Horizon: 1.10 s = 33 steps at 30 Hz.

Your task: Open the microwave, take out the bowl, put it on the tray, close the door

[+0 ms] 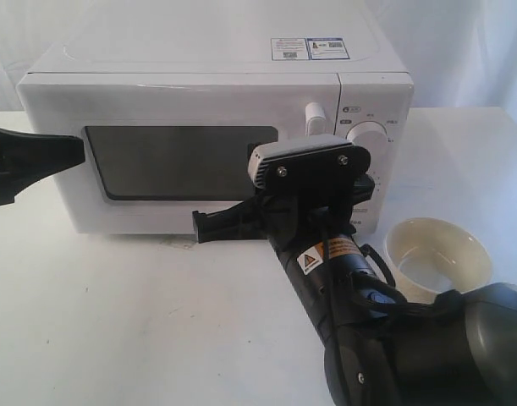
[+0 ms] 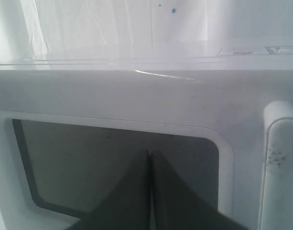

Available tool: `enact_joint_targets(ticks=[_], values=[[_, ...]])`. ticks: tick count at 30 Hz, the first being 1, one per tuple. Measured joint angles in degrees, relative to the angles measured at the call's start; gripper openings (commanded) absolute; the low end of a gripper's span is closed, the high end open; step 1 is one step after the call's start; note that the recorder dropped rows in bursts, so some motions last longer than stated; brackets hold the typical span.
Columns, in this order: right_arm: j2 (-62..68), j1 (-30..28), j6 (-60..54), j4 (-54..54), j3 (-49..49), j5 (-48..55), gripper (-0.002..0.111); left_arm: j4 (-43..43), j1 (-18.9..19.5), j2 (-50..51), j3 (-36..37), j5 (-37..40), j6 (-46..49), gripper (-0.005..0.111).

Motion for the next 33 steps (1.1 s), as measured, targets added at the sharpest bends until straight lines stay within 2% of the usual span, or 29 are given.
enact_joint_targets(ticks=[17, 33], values=[[-0.8, 0.0, 0.0, 0.0, 0.0, 0.2, 0.0, 0.0, 0.0, 0.0, 0.0, 0.0, 0.0, 0.0], [-23.3, 0.0, -0.2, 0.1, 0.0, -1.3, 0.0, 0.0, 0.0, 0.0, 0.0, 0.0, 0.0, 0.0]])
